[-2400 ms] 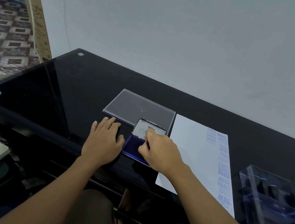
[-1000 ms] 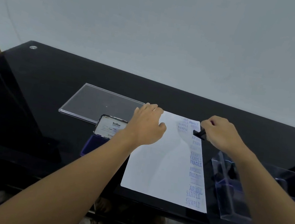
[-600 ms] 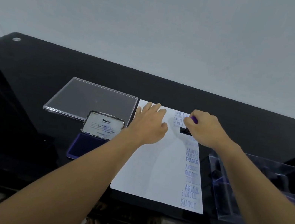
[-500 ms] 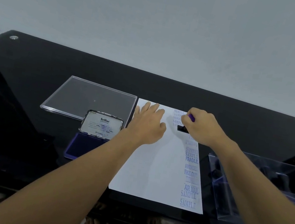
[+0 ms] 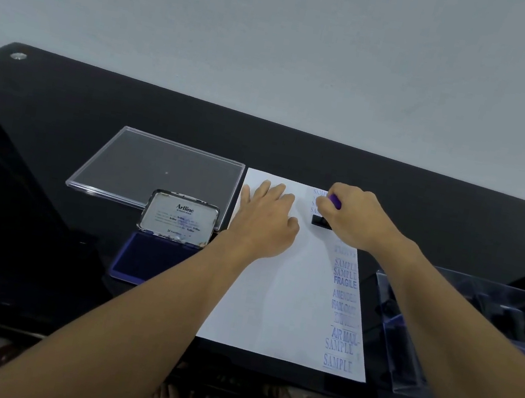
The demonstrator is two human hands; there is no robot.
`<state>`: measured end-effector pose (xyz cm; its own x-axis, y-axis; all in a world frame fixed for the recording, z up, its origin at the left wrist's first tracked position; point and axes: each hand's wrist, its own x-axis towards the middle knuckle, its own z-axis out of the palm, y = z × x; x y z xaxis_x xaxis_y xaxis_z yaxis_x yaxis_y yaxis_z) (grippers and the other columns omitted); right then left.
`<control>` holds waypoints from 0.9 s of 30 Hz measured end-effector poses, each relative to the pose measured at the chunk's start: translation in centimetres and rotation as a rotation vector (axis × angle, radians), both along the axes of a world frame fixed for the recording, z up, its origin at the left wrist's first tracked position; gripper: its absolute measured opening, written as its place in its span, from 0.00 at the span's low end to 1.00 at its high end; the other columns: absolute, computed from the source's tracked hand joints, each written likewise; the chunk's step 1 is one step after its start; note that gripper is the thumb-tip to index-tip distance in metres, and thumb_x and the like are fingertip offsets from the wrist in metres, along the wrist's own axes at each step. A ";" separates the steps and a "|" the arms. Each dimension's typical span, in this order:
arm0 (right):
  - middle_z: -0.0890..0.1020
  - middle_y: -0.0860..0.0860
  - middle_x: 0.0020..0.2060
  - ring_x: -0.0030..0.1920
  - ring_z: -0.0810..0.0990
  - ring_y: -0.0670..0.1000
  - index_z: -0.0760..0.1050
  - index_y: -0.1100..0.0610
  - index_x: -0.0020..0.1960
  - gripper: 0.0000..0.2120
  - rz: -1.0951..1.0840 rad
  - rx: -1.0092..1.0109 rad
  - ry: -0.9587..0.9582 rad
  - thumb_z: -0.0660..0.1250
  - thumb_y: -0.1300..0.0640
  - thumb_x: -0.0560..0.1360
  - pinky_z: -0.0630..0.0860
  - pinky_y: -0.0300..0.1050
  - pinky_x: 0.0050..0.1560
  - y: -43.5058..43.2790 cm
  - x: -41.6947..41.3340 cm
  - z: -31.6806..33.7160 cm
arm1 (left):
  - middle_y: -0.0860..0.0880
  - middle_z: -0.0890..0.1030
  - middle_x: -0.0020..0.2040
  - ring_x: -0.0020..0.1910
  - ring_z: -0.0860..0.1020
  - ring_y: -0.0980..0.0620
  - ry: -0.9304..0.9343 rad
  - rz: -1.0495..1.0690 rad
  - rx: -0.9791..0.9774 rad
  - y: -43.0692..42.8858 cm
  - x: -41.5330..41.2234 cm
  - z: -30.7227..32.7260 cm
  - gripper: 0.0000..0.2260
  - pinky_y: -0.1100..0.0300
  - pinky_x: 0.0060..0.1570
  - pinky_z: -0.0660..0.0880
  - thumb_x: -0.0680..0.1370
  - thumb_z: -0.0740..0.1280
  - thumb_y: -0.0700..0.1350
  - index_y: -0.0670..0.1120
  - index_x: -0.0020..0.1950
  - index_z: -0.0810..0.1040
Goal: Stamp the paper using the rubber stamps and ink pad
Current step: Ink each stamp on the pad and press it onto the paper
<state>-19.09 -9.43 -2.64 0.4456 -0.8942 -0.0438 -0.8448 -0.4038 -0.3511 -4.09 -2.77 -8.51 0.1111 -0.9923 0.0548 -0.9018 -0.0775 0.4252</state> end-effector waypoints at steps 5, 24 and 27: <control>0.78 0.52 0.39 0.35 0.75 0.49 0.72 0.56 0.48 0.12 -0.002 0.003 0.006 0.60 0.48 0.82 0.66 0.39 0.34 -0.1 0.2 -0.4 | 0.47 0.60 0.78 0.77 0.52 0.46 -0.014 -0.002 -0.010 -0.1 0.0 -0.5 0.20 0.39 0.75 0.44 0.81 0.55 0.48 0.45 0.72 0.67; 0.71 0.47 0.32 0.31 0.69 0.50 0.60 0.52 0.38 0.15 -0.012 -0.028 -0.074 0.58 0.54 0.83 0.61 0.40 0.30 1.1 0.6 -1.6 | 0.48 0.61 0.77 0.76 0.54 0.48 -0.048 0.010 -0.090 0.3 -0.2 -1.3 0.19 0.41 0.75 0.44 0.81 0.53 0.49 0.46 0.70 0.68; 0.72 0.49 0.33 0.31 0.69 0.50 0.63 0.54 0.41 0.12 -0.008 -0.043 -0.080 0.58 0.54 0.82 0.62 0.41 0.30 0.9 0.5 -2.0 | 0.48 0.60 0.78 0.77 0.53 0.47 -0.052 0.007 -0.080 0.3 -0.2 -1.3 0.20 0.41 0.76 0.43 0.81 0.53 0.49 0.46 0.72 0.67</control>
